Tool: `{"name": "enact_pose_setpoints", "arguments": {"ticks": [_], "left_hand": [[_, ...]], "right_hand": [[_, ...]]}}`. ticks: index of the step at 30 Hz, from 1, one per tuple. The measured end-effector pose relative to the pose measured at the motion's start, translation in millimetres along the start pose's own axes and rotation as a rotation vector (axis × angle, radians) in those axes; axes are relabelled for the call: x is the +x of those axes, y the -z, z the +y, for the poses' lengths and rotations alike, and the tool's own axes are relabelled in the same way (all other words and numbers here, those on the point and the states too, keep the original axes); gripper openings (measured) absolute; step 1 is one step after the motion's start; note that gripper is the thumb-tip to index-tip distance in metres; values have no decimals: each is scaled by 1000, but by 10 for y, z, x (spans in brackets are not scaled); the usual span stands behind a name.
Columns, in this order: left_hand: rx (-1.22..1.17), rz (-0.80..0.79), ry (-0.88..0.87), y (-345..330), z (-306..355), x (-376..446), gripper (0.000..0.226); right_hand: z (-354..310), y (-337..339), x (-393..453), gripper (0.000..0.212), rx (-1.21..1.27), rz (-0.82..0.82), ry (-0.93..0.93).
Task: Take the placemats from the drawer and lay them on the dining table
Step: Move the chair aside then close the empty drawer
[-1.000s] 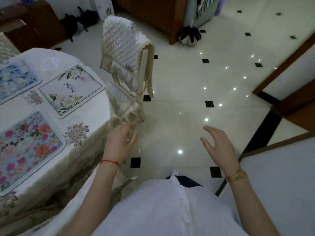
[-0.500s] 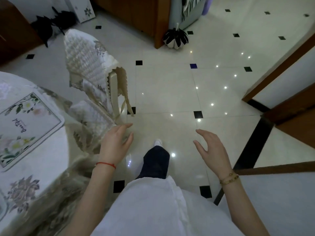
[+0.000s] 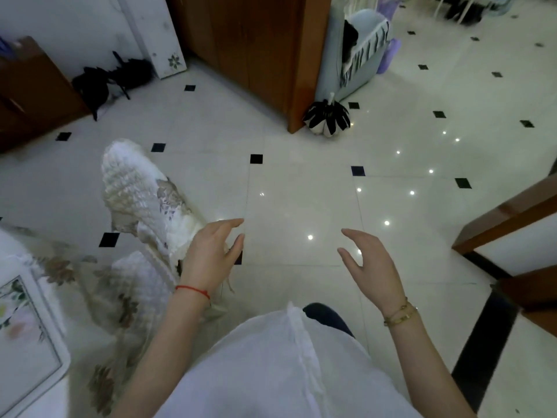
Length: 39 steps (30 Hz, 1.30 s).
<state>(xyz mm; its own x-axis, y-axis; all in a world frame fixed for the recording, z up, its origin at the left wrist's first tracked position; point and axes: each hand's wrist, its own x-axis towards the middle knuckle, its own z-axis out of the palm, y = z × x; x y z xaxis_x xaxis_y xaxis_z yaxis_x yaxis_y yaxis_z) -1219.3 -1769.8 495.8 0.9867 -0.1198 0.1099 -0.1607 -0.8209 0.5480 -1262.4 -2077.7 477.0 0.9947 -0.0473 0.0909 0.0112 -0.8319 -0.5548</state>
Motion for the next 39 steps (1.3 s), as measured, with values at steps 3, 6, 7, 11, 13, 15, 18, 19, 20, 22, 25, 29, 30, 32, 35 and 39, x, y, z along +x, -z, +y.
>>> {"name": "enact_pose_setpoints", "arguments": {"ticks": [3,6,7,11,13,15,18,19,20,22,25,29,30,32,35,39], "left_hand": [[0,-12,41,-1,-147,515,35],[15,9,89,-50,-335,979,35],[22,18,113,-74,-392,1128,35],[25,77,208,-156,-615,1779,34],[22,115,247,-171,-730,2156,33],[23,162,296,-146,-798,2512,32],[39,241,408,-58,-894,3054,31],[39,271,450,-24,-926,3214,31],[37,300,491,13,-951,3360,31],[38,354,561,80,-1022,3604,31],[48,395,658,154,-1183,3890,32],[53,449,758,223,-1529,4236,31],[60,462,775,241,-1643,4334,31],[76,482,802,299,-1896,4542,29],[97,528,819,498,-2307,4903,27],[107,584,847,921,-2978,5376,26]], "right_hand": [[2,-39,608,40,-14,-47,6],[36,-158,1298,40,-14,-86,45],[62,-215,1541,40,-13,-99,57],[118,-431,2584,40,-10,-156,130],[90,-508,3186,39,-4,-187,184],[24,-551,3784,39,-3,-221,242],[-134,-651,4718,39,-15,-261,343],[-194,-700,5003,39,-23,-283,380],[-274,-751,5270,39,-31,-306,421],[-449,-874,5758,39,-47,-346,496],[-701,-1120,6362,40,-47,-414,591],[-1057,-1530,6994,40,-21,-491,667],[-1149,-1648,7127,39,-12,-504,679],[-1335,-1901,7394,39,4,-521,700],[-1684,-2282,7826,40,23,-549,712],[-2368,-2777,8457,40,52,-563,753]]}}
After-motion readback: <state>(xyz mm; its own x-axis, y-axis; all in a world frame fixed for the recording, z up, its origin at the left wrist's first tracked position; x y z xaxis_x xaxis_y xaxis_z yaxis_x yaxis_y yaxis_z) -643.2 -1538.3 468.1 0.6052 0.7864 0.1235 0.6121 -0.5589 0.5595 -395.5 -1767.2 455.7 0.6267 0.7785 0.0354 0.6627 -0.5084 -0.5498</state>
